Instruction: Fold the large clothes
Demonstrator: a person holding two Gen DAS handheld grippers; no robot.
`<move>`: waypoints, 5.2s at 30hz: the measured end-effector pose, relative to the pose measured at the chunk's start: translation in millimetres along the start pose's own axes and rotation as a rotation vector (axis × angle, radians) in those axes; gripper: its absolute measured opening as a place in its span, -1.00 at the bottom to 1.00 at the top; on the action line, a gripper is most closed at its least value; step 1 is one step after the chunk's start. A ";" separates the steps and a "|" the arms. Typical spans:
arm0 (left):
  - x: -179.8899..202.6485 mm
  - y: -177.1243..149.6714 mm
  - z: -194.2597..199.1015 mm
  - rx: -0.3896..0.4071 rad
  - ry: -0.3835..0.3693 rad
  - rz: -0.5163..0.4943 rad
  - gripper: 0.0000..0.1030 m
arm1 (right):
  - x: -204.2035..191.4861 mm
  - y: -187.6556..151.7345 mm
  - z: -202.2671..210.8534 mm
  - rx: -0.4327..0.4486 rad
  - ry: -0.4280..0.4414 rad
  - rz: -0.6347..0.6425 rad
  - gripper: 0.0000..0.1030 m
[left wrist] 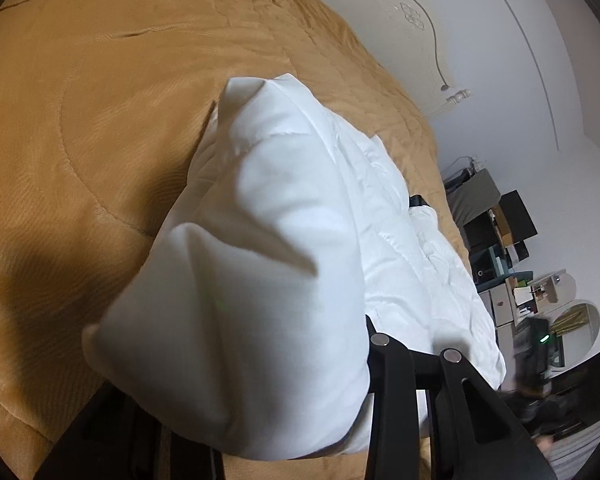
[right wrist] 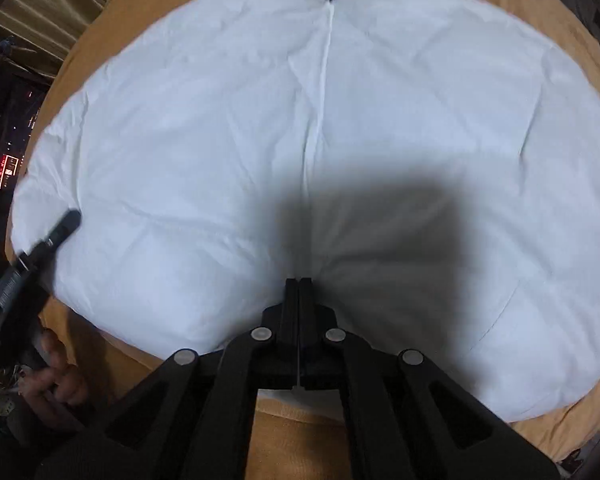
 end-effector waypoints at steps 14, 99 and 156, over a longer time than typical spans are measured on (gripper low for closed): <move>48.0 -2.7 17.9 0.052 0.027 -0.163 -0.33 | 65.1 179.8 -38.7 0.072 0.053 -0.153 -1.00; 244.0 -180.3 -114.1 -0.316 0.030 -0.925 0.74 | 256.7 81.3 145.4 0.255 -0.248 -0.186 -0.40; 307.3 -195.0 -204.7 -0.257 0.219 -1.141 0.99 | 216.8 -102.7 82.2 0.447 -0.162 -0.358 -0.40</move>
Point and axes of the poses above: each gripper's, at about its wrist camera, not at the fingertips, and z roughly against the way its jaws point, x to its right, y to its top, the point moved 10 cm from there along -z, roughly the way its jaws point, and after that the axes turned 12 degrees about z, right-handed, at the moved point
